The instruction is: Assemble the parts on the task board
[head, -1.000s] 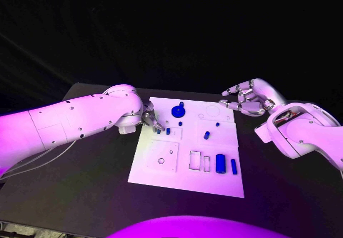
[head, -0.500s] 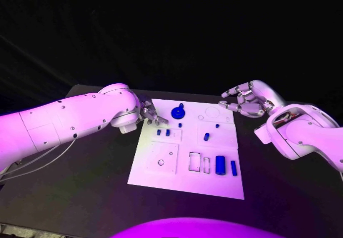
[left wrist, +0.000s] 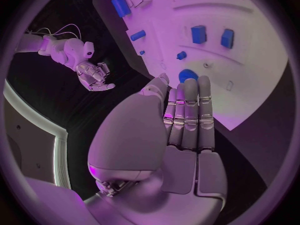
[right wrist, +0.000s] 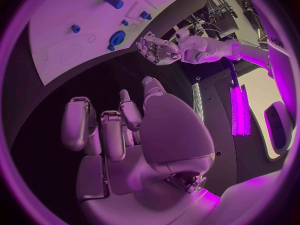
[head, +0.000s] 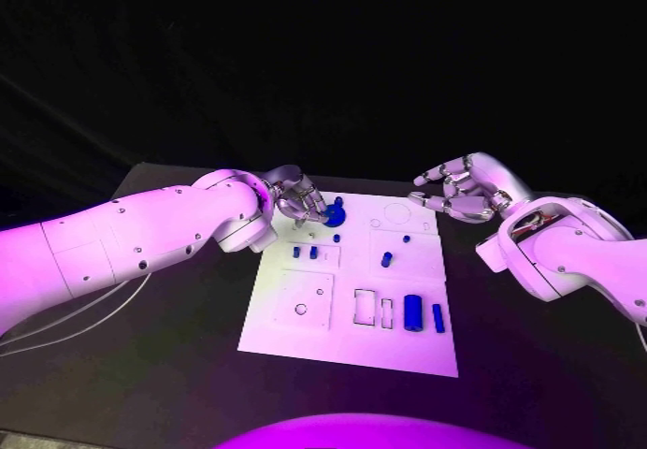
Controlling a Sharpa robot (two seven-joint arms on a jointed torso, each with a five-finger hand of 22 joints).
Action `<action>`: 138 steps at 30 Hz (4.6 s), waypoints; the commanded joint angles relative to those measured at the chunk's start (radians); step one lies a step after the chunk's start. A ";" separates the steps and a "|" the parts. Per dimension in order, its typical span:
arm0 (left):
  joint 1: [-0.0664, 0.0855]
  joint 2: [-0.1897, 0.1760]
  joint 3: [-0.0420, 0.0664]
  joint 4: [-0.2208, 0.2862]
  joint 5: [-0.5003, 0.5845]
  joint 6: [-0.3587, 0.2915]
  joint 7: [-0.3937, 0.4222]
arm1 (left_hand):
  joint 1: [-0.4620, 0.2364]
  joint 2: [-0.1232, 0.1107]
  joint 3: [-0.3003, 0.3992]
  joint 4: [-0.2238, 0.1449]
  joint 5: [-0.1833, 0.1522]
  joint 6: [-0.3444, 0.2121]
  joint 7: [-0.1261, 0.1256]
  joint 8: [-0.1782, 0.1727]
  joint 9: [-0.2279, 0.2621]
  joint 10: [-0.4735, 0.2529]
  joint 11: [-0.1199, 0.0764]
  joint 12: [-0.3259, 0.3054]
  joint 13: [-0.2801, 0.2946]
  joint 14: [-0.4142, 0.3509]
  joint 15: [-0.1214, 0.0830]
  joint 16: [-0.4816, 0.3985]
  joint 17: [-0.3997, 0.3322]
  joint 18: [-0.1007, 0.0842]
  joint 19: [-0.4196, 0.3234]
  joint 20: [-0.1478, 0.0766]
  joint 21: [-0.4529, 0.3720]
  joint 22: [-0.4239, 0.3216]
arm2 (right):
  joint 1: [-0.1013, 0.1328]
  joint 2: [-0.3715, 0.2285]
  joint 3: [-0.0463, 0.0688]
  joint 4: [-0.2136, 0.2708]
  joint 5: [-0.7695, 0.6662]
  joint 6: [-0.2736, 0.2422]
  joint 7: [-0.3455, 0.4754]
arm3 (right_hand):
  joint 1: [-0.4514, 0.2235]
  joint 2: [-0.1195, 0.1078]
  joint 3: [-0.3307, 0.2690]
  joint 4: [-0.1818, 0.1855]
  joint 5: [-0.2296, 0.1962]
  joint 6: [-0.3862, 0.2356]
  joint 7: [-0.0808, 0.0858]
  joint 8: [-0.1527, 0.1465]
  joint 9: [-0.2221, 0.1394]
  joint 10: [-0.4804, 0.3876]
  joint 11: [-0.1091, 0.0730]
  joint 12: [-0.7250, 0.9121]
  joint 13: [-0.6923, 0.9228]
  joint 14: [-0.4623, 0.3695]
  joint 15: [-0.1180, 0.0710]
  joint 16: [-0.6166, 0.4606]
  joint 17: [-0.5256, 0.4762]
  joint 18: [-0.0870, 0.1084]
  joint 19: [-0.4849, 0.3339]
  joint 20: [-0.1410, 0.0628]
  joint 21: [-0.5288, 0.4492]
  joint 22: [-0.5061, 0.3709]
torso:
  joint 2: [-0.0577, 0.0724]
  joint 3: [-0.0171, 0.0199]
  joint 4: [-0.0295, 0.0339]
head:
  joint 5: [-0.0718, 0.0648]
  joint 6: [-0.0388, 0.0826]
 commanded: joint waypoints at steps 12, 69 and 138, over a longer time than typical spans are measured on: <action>-0.032 0.054 -0.016 -0.039 -0.340 0.009 0.117 | 0.006 -0.035 -0.020 0.018 0.003 0.076 -0.026 -0.034 -0.151 0.046 -0.013 -0.110 -0.174 0.186 -0.014 0.131 0.006 -0.014 0.207 -0.021 0.154 0.137 | -0.001 -0.003 0.000 0.001 -0.012 0.013 -0.001 | -0.001 0.006 -0.004 -0.004 0.015 -0.001 -0.002 0.004 -0.002 -0.010 0.000 -0.007 -0.001 0.059 -0.008 -0.004 0.081 0.008 -0.005 -0.001 -0.004 0.034 | 0.002 -0.0004 -0.0012 | -0.010 0.007; -0.041 0.169 -0.013 -0.146 -0.468 0.195 -0.013 | 0.034 -0.007 0.036 0.002 0.006 0.152 -0.028 -0.075 -0.272 0.163 -0.034 -0.180 -0.280 0.386 -0.038 0.478 0.302 -0.116 0.514 -0.044 0.620 0.611 | -0.002 0.004 0.000 0.013 -0.011 0.013 0.003 | -0.001 0.011 -0.003 -0.002 0.023 0.000 -0.002 0.005 -0.002 -0.010 0.000 -0.007 -0.002 0.059 -0.008 -0.005 0.082 0.009 -0.005 -0.001 -0.007 0.033 | 0.001 0.0005 -0.0016 | -0.015 0.001; -0.038 0.076 0.032 -0.054 -0.389 0.114 0.005 | 0.012 -0.004 0.146 -0.044 0.005 0.232 -0.027 -0.113 -0.308 0.261 -0.041 -0.276 -0.294 0.389 -0.045 0.476 0.264 -0.122 0.525 -0.052 0.647 0.643 | -0.002 0.000 -0.001 0.002 -0.011 0.020 -0.002 | -0.001 0.014 -0.002 -0.002 0.025 0.002 -0.003 0.007 -0.002 -0.003 -0.001 0.001 0.005 0.059 -0.008 -0.005 0.081 0.008 -0.003 -0.001 -0.004 0.036 | -0.001 -0.0002 0.0026 | -0.020 0.004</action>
